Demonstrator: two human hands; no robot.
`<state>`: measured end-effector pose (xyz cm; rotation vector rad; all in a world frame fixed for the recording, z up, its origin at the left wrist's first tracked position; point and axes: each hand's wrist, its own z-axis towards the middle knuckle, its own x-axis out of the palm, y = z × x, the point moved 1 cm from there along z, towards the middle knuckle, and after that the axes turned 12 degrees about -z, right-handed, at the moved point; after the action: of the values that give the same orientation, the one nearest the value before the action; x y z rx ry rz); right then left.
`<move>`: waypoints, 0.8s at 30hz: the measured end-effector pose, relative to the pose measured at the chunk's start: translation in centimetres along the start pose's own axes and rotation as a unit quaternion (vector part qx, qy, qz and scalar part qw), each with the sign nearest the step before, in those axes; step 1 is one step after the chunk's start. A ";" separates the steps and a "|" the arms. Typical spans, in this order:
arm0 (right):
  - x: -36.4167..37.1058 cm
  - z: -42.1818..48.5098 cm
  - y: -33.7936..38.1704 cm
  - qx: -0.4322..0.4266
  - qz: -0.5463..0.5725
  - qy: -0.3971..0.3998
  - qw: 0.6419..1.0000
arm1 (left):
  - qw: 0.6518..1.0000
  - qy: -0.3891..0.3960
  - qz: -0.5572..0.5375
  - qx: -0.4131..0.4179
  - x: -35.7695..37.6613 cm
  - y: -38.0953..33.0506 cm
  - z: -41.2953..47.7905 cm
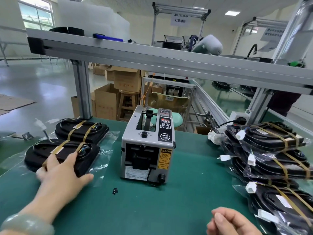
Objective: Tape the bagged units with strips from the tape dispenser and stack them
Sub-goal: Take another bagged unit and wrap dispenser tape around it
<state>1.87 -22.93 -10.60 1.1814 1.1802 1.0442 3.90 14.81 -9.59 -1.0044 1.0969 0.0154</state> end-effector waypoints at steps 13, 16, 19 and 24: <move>1.0 -0.4 -0.1 -0.026 -0.040 0.049 0.998 | 0.986 -0.024 -0.162 0.024 1.9 -1.2 5.7; 1.2 -0.4 -0.4 -0.011 -0.032 0.026 0.999 | 0.973 -0.058 -0.225 0.007 1.5 -1.4 5.6; 1.3 -0.2 -0.3 0.006 -0.040 0.006 0.999 | 0.960 -0.087 -0.266 0.014 2.2 -1.6 3.5; 0.8 -0.4 1.2 0.092 0.052 -0.023 0.994 | 0.871 0.012 -0.489 -0.050 4.6 -1.4 -1.1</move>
<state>1.59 -21.97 -9.50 1.4166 1.2078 0.9964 6.07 11.18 -12.12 -1.5643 0.5070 -0.7701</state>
